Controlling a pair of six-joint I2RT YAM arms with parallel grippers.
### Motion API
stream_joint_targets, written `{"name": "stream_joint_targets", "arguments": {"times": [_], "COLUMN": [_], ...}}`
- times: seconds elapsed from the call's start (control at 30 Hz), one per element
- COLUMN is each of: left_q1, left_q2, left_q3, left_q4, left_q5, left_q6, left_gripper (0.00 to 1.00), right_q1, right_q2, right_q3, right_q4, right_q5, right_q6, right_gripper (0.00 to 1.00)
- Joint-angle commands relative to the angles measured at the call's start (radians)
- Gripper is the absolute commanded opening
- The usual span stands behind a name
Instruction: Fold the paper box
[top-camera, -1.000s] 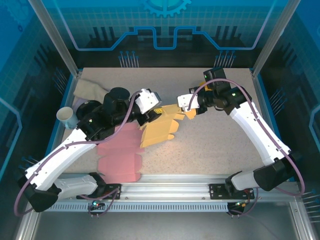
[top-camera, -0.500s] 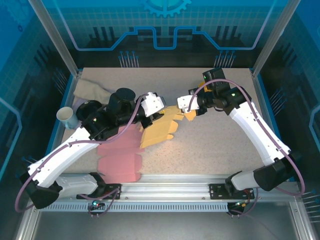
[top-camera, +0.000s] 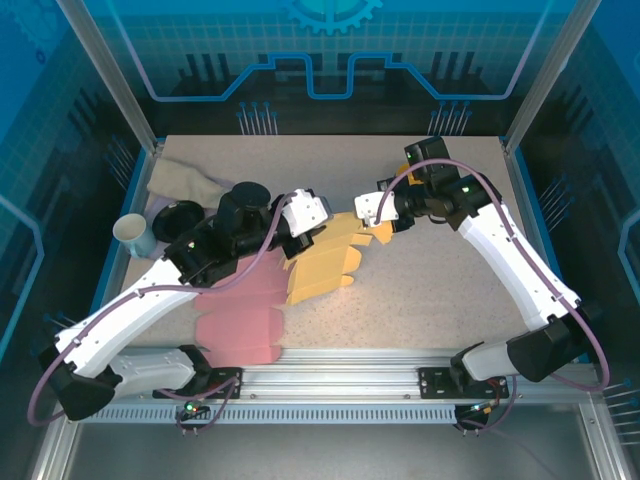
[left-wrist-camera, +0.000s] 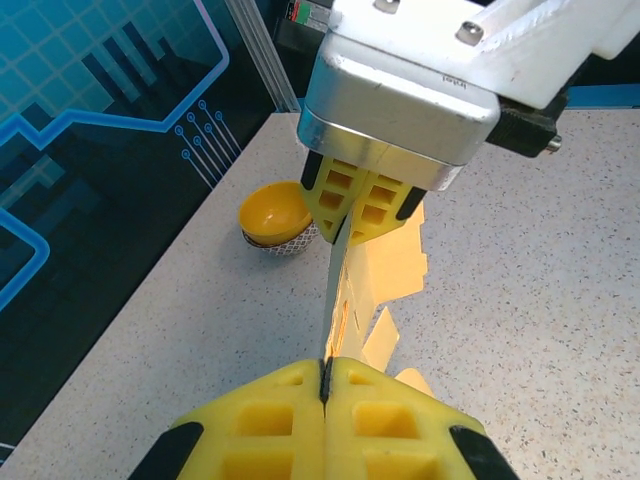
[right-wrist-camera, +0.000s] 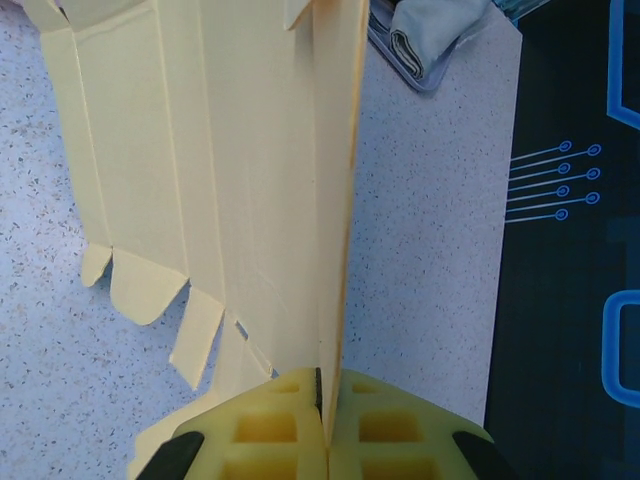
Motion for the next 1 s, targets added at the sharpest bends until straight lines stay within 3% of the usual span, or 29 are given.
{"name": "stream_joint_targets", "arguments": {"times": [0.0,0.1,0.37,0.5,0.73,0.97], "left_q1": [0.003,0.014,0.182,0.254,0.278,0.285], "left_q2": [-0.012,-0.049,-0.338,-0.392,-0.378,-0.313], "left_q3": [-0.017,-0.034,-0.301,-0.347,-0.397,-0.411], "left_q4": [0.032,0.002,0.076,0.015,-0.031,0.02], "left_q5": [-0.075,-0.124,-0.086,-0.094,-0.127,0.054], "left_q6": [-0.014,-0.048,-0.303,-0.358,-0.316,-0.288], "left_gripper": [0.03,0.29,0.56,0.56,0.56,0.55], "right_q1": [0.028,0.027,-0.023,-0.045,-0.081,-0.117], "right_q2": [-0.005,-0.005,0.005,0.008,0.007,-0.063], "right_q3": [-0.012,-0.018,-0.038,-0.042,-0.058,-0.118], "right_q4": [-0.002,0.016,0.083,0.094,0.114,0.166], "right_q5": [-0.035,-0.015,0.019,-0.022,-0.048,-0.154], "right_q6": [-0.001,0.017,0.055,0.039,0.045,0.042], "right_gripper": [0.0,0.0,0.0,0.0,0.0,0.0]}}
